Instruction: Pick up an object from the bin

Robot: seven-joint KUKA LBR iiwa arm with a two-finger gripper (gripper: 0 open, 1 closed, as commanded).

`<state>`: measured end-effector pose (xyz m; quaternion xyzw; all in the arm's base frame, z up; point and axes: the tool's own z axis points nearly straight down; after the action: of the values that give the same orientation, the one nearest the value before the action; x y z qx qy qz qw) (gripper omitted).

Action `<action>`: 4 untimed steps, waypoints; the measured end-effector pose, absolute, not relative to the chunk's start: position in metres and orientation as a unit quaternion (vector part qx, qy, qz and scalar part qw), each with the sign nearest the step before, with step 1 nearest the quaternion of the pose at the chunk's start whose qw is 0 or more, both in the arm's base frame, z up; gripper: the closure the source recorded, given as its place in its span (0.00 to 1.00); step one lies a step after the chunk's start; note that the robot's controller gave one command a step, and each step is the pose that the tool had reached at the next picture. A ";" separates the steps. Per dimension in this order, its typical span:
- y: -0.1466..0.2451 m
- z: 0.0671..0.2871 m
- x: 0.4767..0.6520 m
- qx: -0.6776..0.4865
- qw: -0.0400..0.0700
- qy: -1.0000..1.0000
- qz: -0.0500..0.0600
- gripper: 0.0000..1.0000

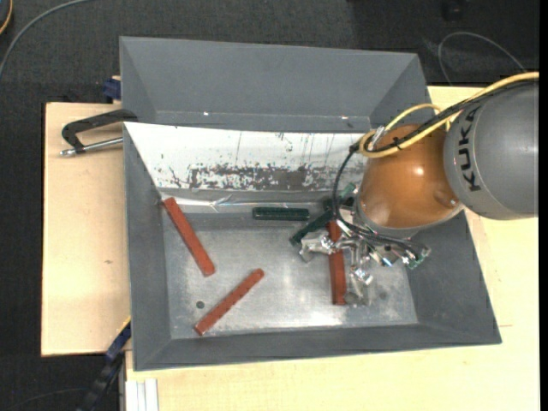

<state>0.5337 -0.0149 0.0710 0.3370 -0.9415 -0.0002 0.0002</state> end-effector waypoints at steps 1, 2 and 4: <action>-0.014 0.072 0.535 0.337 -0.002 -0.941 0.000 1.00; 0.024 0.072 0.516 0.328 -0.001 -0.945 -0.001 1.00; 0.021 0.071 0.516 0.328 -0.001 -0.945 0.000 0.00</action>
Offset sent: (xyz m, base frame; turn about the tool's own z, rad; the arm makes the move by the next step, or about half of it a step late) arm 0.0000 0.0000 0.0000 0.0000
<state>0.5161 0.0210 0.0712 0.3279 -0.9447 -0.0005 -0.0012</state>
